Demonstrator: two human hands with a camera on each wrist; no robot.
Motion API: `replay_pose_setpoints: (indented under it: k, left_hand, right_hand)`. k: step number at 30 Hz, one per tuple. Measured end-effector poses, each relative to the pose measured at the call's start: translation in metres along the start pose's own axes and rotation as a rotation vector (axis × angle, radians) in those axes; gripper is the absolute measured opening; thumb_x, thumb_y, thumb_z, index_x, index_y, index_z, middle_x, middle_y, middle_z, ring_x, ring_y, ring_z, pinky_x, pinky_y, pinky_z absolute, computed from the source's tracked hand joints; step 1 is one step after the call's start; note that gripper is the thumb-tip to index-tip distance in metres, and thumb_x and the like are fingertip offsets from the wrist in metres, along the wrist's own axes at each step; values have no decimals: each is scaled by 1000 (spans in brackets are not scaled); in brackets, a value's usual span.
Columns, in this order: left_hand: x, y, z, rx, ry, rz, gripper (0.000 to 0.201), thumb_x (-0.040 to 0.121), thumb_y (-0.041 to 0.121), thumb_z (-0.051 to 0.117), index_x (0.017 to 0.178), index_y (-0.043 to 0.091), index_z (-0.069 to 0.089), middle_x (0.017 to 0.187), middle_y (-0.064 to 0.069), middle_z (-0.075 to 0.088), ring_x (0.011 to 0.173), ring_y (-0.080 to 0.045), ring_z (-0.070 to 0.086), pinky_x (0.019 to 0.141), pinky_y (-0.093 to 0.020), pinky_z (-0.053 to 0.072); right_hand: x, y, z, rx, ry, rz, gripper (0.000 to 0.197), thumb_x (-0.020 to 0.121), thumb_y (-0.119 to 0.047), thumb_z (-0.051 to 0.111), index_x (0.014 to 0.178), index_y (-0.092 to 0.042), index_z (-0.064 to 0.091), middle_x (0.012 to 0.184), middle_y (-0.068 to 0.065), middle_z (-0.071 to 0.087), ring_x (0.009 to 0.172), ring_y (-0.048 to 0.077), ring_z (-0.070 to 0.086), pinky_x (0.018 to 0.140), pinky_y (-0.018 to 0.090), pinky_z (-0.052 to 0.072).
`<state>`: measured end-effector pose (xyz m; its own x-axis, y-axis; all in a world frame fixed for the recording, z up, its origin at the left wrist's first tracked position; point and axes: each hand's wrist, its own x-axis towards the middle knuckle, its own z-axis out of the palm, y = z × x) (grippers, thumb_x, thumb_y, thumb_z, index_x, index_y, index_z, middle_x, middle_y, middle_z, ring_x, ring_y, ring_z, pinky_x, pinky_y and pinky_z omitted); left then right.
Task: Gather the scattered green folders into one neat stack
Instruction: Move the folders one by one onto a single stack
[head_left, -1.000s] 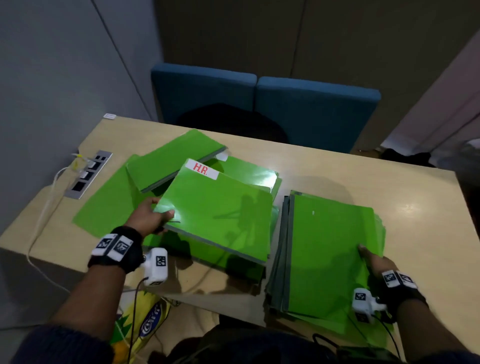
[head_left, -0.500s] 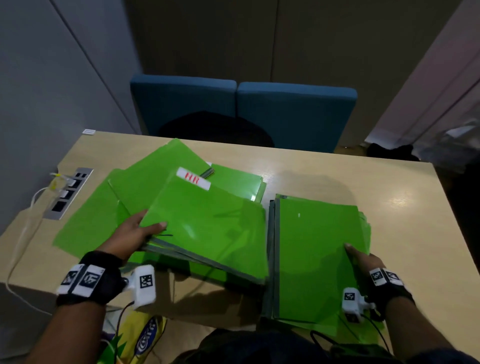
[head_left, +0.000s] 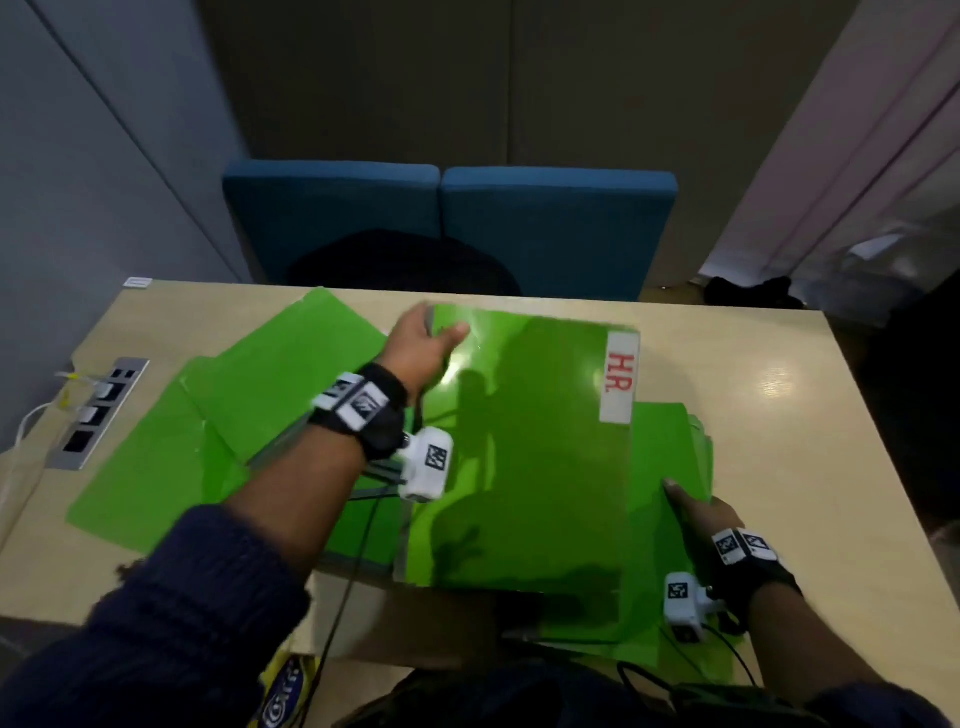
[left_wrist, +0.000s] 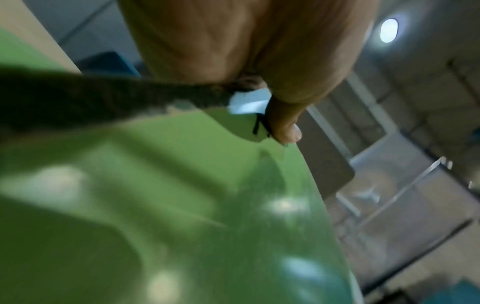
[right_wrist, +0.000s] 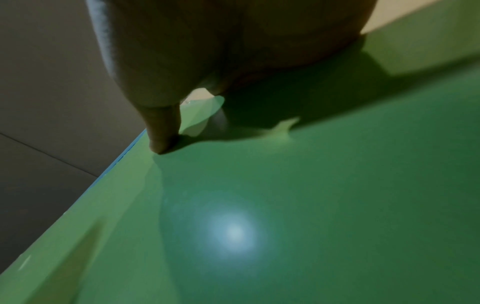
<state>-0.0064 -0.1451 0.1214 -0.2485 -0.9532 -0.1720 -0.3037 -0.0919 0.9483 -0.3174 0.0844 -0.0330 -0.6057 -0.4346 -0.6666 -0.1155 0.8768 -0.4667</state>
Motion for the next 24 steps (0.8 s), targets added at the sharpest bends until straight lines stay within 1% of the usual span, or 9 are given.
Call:
replay_pose_setpoints:
  k: [1,3,6,10,14,16,18,21,24]
  left_hand:
    - [6,-14,19,93,-6,-36,37,87,30,68,114,7,56,111,1,64,100,-16,60,96,-36,48]
    - [4,-31,52,180,21,-98,41,88,30,68,120,10,51,118,-2,56,107,-20,53,92,-30,44]
    - [-9,-58,79,138,11,-314,59,89,28,67,138,13,38,140,-12,50,120,-29,54,100,-37,46]
    - [-43,-104,93,406,-182,-516,71,89,32,65,146,9,30,145,-14,47,123,-32,53,98,-36,47]
    - [-74,-114,112,406,-366,-478,89,88,34,65,154,23,6,157,-11,29,133,-32,45,100,-31,43]
    - [-81,-116,124,436,-434,-423,100,87,36,66,155,23,-5,162,-8,12,142,-31,32,110,-35,37]
    - [-87,-116,130,501,-452,-420,108,87,37,67,152,19,-17,163,-4,-9,148,-29,16,116,-35,28]
    - [-84,-110,123,424,-479,-396,101,87,39,66,155,20,-6,163,-2,2,147,-26,22,116,-36,27]
    - [-71,-99,92,218,-456,-315,72,92,33,62,152,17,25,157,-2,31,139,-22,37,113,-35,33]
  right_hand:
    - [-6,-1,-2,27,-8,-5,78,79,-69,62,123,-4,59,101,18,66,80,33,63,69,37,50]
    - [-8,3,-3,89,-6,-2,84,75,-71,64,125,-4,59,116,22,66,91,37,65,83,44,54]
    - [-8,3,-2,135,8,-12,77,80,-65,65,126,-4,61,121,23,66,99,39,64,92,46,52]
    - [-11,2,0,170,10,-25,66,88,-59,59,125,-4,63,116,25,67,95,38,65,86,40,52]
    - [-15,7,5,280,18,-71,55,88,-57,61,119,-11,62,100,13,70,80,31,65,70,35,52]
    - [-21,8,8,347,12,-77,46,90,-47,65,113,-7,62,90,12,68,70,25,59,61,30,44]
    - [-23,10,11,404,-4,-86,39,90,-37,69,111,-5,60,87,13,66,70,24,55,62,30,41]
    - [-24,13,8,465,6,-117,39,83,-34,75,109,-8,62,97,16,69,84,30,63,75,42,52]
    - [-19,16,0,533,20,-105,68,54,-56,85,104,-15,67,101,18,72,90,39,68,85,62,54]
